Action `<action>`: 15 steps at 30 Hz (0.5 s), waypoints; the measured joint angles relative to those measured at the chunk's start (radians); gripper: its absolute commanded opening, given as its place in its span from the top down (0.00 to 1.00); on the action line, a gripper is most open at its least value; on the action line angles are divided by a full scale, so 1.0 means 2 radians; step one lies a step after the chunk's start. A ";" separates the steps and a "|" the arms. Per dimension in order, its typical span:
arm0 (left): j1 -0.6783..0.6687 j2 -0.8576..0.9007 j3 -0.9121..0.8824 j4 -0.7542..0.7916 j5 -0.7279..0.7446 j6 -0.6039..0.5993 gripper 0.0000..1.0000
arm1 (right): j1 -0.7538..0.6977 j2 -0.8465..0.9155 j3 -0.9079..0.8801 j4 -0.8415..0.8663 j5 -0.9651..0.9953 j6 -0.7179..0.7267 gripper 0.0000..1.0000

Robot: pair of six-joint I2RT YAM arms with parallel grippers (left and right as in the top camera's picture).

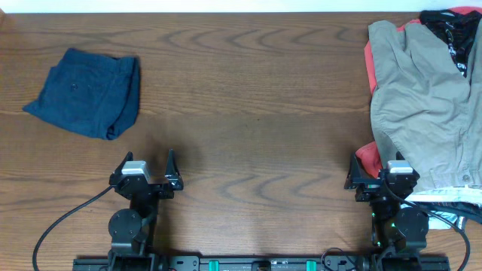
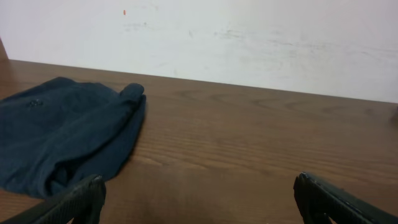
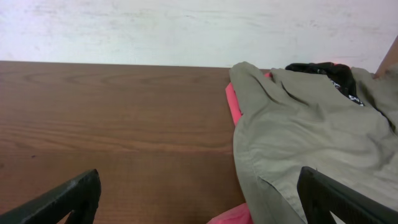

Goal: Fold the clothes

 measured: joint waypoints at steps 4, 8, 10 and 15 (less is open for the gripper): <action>0.000 0.000 0.000 0.000 0.000 0.000 0.02 | 0.000 0.000 0.000 0.000 0.000 0.000 0.01; 0.000 0.000 0.000 0.000 0.000 0.000 0.02 | 0.000 0.000 0.000 0.000 0.000 0.000 0.01; 0.000 0.000 0.000 0.000 0.000 0.000 0.02 | 0.000 0.000 0.000 0.000 0.000 0.000 0.01; 0.000 0.000 0.000 0.000 0.000 0.000 0.02 | 0.000 0.000 0.000 0.000 0.000 0.000 0.01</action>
